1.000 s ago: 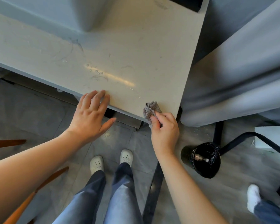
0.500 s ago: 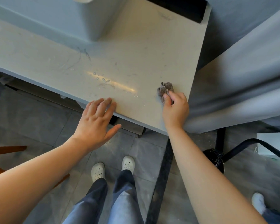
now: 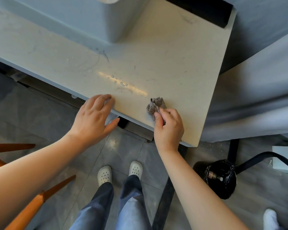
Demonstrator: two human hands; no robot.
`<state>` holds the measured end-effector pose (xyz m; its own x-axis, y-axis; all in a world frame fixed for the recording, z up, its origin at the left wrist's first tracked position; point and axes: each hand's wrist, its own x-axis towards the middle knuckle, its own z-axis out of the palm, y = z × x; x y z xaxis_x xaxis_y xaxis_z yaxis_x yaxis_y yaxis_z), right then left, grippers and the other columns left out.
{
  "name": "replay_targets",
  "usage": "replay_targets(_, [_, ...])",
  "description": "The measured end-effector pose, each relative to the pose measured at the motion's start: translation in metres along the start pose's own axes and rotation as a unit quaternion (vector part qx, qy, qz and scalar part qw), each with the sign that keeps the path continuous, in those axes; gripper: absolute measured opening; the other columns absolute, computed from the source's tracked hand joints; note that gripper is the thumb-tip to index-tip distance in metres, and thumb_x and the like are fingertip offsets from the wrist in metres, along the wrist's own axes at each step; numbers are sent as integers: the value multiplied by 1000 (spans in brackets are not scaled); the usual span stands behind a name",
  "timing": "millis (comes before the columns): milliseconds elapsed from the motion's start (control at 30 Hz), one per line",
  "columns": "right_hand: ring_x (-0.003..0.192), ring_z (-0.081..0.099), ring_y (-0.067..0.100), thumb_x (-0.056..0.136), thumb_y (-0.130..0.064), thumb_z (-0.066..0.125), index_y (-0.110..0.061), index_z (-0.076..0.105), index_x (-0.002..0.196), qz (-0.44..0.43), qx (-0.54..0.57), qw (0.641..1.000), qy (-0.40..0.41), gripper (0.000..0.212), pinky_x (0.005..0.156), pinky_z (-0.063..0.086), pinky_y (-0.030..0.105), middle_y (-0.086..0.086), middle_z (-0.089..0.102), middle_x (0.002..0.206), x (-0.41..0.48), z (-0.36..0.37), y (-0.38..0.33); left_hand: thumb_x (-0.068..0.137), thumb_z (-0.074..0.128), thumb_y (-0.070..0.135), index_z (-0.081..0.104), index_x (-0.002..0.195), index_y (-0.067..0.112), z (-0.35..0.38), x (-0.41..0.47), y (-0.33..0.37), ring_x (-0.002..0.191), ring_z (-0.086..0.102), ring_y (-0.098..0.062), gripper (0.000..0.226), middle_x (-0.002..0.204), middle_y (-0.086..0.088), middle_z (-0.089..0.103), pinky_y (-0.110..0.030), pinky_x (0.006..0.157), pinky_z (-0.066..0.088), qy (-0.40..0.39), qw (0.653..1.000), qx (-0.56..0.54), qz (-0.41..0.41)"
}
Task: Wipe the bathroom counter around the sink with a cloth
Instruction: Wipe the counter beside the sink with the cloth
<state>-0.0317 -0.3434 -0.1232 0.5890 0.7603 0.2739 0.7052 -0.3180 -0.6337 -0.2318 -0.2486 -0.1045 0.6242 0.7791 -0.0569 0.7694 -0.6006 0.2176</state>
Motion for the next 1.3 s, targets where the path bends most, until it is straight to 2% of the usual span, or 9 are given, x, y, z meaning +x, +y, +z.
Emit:
replay_targets(233, [74, 58, 15, 83, -14, 65, -7, 73, 95, -24, 94, 991, -97, 16, 61, 51, 34, -1, 62, 83, -15, -3, -18, 88, 37, 56, 46, 134, 2, -2, 17, -33, 123, 41, -36, 72, 133, -17, 48, -48, 102, 36, 30, 998, 19, -53])
replay_targets(333, [73, 56, 11, 84, -10, 65, -7, 72, 96, -2, 134, 988, -74, 14, 63, 50, 25, -2, 59, 83, 5, -18, -24, 91, 36, 56, 44, 136, -1, 6, 14, -35, 124, 41, -37, 73, 135, -18, 46, -49, 104, 34, 32, 998, 28, -41])
replay_targets(467, [76, 56, 9, 86, -12, 64, -5, 71, 102, 13, 105, 994, -3, 19, 67, 46, 14, -1, 59, 87, 58, -27, -22, 91, 34, 58, 41, 139, -1, 10, 11, -35, 127, 38, -37, 76, 137, -19, 44, -50, 106, 32, 43, 998, 29, -39])
replay_targets(600, [77, 54, 10, 87, -15, 64, -5, 71, 102, 46, 57, 997, -10, 19, 65, 35, 1, -2, 56, 89, 92, -9, -6, 90, 31, 62, 40, 140, 1, 11, 12, -33, 129, 36, -36, 79, 139, -17, 43, -51, 108, 31, 44, 998, 12, -50])
replay_targets(700, [74, 51, 13, 87, -17, 63, -5, 72, 99, 53, 29, 998, -31, 19, 61, 32, 9, -3, 52, 85, 90, 10, 3, 90, 29, 63, 39, 141, 2, 11, 12, -35, 129, 36, -35, 80, 139, -16, 42, -51, 109, 31, 45, 998, 10, -47])
replay_targets(800, [73, 54, 20, 86, -18, 64, -7, 72, 96, 54, 8, 998, -5, 17, 63, 32, 21, -5, 50, 82, 81, 24, 1, 90, 31, 62, 39, 141, 2, 12, 12, -37, 129, 36, -34, 79, 139, -16, 42, -50, 108, 31, 47, 998, 12, -44])
replay_targets(900, [73, 54, 19, 85, -18, 64, -8, 72, 97, 59, 12, 998, 11, 17, 62, 35, 23, -2, 55, 83, 74, 31, -7, 90, 33, 61, 41, 139, 2, 12, 13, -37, 128, 37, -34, 77, 138, -15, 43, -49, 108, 30, 49, 998, 7, -46])
replay_targets(1067, [75, 54, 15, 83, -15, 68, -8, 73, 97, 8, 23, 1000, -17, 16, 62, 35, 20, 2, 63, 86, 48, 40, -30, 91, 32, 58, 42, 139, 3, 11, 12, -39, 128, 37, -33, 74, 138, -14, 44, -47, 108, 29, 47, 998, 6, -36])
replay_targets(1300, [75, 59, 17, 82, -18, 66, -9, 73, 95, -47, 35, 997, -57, 17, 62, 43, 21, 0, 63, 83, 6, 43, -48, 93, 33, 50, 51, 133, 8, -3, 18, -53, 121, 43, -31, 61, 130, -9, 51, -47, 100, 37, 47, 997, -51, -20])
